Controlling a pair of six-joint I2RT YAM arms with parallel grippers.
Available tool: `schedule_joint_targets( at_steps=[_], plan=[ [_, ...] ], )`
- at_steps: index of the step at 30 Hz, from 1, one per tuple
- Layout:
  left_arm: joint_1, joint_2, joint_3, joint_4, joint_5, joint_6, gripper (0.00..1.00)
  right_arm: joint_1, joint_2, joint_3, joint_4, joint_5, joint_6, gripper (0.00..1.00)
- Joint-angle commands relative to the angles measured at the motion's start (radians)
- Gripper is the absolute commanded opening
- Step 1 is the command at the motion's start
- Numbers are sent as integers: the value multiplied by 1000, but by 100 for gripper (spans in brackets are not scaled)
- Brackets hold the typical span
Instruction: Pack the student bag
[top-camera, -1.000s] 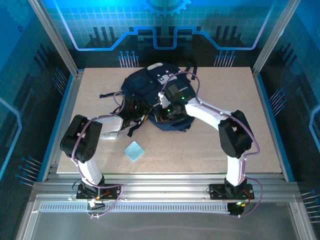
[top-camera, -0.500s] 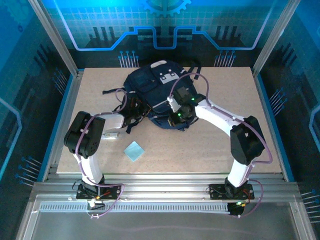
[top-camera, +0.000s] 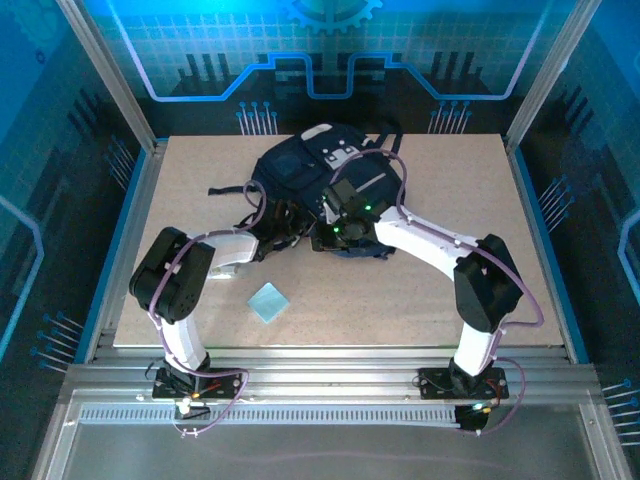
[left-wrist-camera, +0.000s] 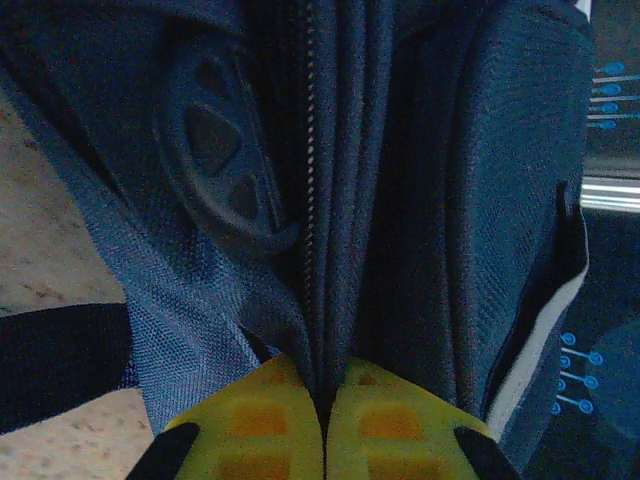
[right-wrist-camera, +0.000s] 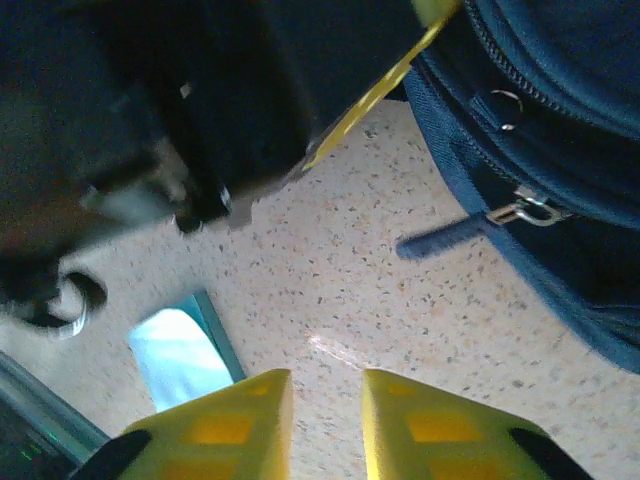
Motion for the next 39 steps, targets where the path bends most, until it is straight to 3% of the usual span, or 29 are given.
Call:
schedule_joint_targets(
  at_steps=[1,11,25,29,31,35,39],
  plan=[
    [-40,-56,-8,94,31,-31,0,-3,6,-47,45,92,177,33],
    [-65,-65,-26,135,7,-53,0,-5,15,-87,16,248,248,41],
    [-73,-103,-50,137,-5,-48,0,18,151,33,24,348,282,39],
    [-72,-104,-54,135,-6,-42,0,17,138,9,31,364,276,17],
    [-62,-105,-54,125,-8,-30,0,13,114,-14,42,359,245,0],
    [-16,-103,-68,116,-1,-10,0,-14,49,-74,65,292,93,0],
    [33,-104,-81,95,30,22,0,-88,15,-75,-30,106,-115,0]
  ],
)
